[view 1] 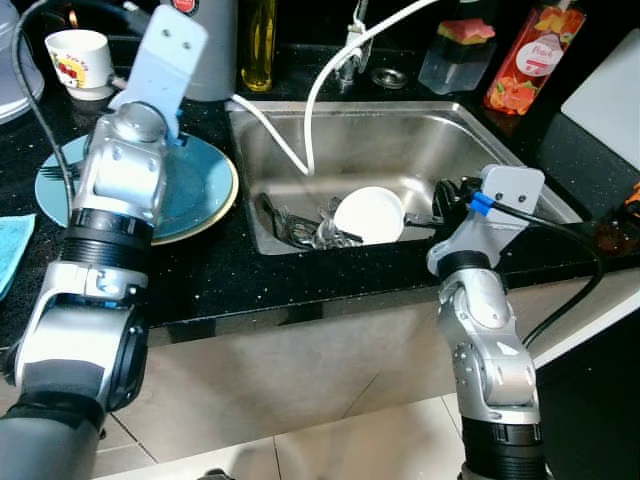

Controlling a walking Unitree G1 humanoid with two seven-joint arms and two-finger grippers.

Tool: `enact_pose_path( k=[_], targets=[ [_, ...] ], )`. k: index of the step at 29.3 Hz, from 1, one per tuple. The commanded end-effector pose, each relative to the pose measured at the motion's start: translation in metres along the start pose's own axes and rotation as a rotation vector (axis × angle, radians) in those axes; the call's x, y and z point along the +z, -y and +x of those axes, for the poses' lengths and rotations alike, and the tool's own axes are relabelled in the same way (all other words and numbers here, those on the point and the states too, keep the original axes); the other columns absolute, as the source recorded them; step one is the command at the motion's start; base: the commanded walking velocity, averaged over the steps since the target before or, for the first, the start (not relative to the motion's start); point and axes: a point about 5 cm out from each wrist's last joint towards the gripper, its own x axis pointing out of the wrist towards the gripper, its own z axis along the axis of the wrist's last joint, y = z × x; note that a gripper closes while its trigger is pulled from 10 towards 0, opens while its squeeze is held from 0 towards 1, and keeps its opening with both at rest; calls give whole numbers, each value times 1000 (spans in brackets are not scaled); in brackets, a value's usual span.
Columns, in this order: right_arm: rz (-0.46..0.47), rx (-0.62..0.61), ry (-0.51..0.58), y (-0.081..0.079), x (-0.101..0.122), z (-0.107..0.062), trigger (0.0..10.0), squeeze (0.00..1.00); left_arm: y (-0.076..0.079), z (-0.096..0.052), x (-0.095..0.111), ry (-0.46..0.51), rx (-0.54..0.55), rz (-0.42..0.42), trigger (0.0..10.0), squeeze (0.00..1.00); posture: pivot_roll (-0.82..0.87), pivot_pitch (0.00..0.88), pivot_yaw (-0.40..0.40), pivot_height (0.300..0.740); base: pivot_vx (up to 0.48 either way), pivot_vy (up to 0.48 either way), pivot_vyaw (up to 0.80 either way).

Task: Kitchen organization

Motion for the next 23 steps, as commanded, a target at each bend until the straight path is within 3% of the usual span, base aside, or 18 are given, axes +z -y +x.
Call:
enact_pose_path(
  k=[1, 3, 8, 9, 12, 20, 21, 23],
  targets=[
    [-2, -8, -16, 3, -4, -1, 10000, 0, 6, -7, -4, -39, -6, -78, 10000, 0, 252, 68, -99, 740, 0, 0, 0],
    [-1, -6, -17, 2, -5, 0, 10000, 0, 10, -15, -8, -85, 25, -166, 10000, 0, 253, 68, -100, 740, 0, 0, 0],
    [2, -1, -17, 1, -5, 1, 10000, 0, 17, -22, -12, -112, 45, -233, 10000, 0, 258, 71, -104, 740, 0, 0, 0],
    [6, 4, -17, -1, -5, 2, 10000, 0, 26, -28, -15, -136, 49, -309, 10000, 0, 262, 75, -103, 740, 0, 0, 0],
    [9, 6, -18, -3, -5, 1, 10000, 0, 29, -32, -19, -165, 91, -385, 10000, 0, 262, 77, -100, 740, 0, 0, 0],
    [11, 0, -22, -2, -6, 0, 10000, 0, 15, -32, -26, -190, 212, -497, 10000, 0, 256, 87, -95, 740, 0, 0, 0],
    [11, -2, -23, -2, -7, -1, 10000, 0, 11, -31, -21, -153, 222, -563, 10000, 0, 257, 88, -95, 740, 0, 0, 0],
    [11, -3, -24, -2, -7, -1, 10000, 0, 5, -29, -13, -96, 235, -596, 10000, 0, 255, 89, -94, 740, 0, 0, 0]
  ],
)
